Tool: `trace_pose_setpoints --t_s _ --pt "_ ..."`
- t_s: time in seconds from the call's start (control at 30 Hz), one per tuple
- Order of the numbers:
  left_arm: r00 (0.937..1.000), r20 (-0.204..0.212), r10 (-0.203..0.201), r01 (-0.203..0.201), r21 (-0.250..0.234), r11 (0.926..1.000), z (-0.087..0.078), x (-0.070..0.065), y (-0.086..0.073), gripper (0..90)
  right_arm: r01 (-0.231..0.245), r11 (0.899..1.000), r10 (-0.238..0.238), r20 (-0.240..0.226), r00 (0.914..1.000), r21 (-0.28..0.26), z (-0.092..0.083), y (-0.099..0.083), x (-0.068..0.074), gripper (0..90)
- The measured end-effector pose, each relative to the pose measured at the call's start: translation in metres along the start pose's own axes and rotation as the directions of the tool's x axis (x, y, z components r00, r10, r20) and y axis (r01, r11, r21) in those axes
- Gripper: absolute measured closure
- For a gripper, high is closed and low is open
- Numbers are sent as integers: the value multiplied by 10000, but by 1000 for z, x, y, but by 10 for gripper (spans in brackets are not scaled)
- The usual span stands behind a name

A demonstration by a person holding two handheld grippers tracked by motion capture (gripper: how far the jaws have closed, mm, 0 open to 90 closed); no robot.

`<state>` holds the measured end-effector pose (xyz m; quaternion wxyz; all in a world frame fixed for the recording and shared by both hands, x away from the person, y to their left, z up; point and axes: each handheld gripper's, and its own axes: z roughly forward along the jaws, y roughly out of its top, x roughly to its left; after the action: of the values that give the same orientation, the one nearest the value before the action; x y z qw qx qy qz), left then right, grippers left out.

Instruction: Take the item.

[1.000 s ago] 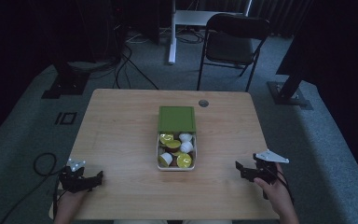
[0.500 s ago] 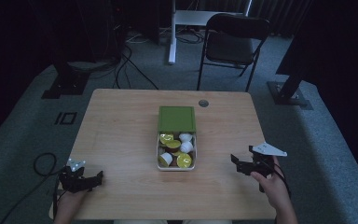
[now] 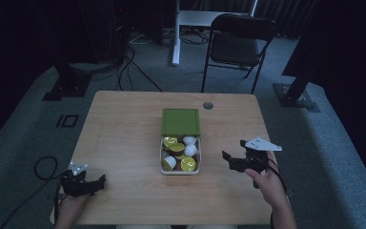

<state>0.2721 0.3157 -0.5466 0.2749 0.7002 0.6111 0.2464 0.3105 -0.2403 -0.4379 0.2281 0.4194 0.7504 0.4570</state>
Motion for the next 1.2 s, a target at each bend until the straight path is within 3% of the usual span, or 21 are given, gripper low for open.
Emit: trace_pose_setpoints --t_s 0.53,1.07,1.2 --pt "10000 -2 -6 6 0 10000 0 0 0 5 587 9979 -613 -1104 9920 -263 25 26 43 143" --pt "10000 -3 -10 10 -4 10000 0 0 0 5 1056 9939 -1099 -1878 9760 -331 46 34 76 163" --pt "10000 -5 -9 9 -6 10000 0 0 0 5 1238 9920 -1258 -2170 9680 -226 54 33 89 163"
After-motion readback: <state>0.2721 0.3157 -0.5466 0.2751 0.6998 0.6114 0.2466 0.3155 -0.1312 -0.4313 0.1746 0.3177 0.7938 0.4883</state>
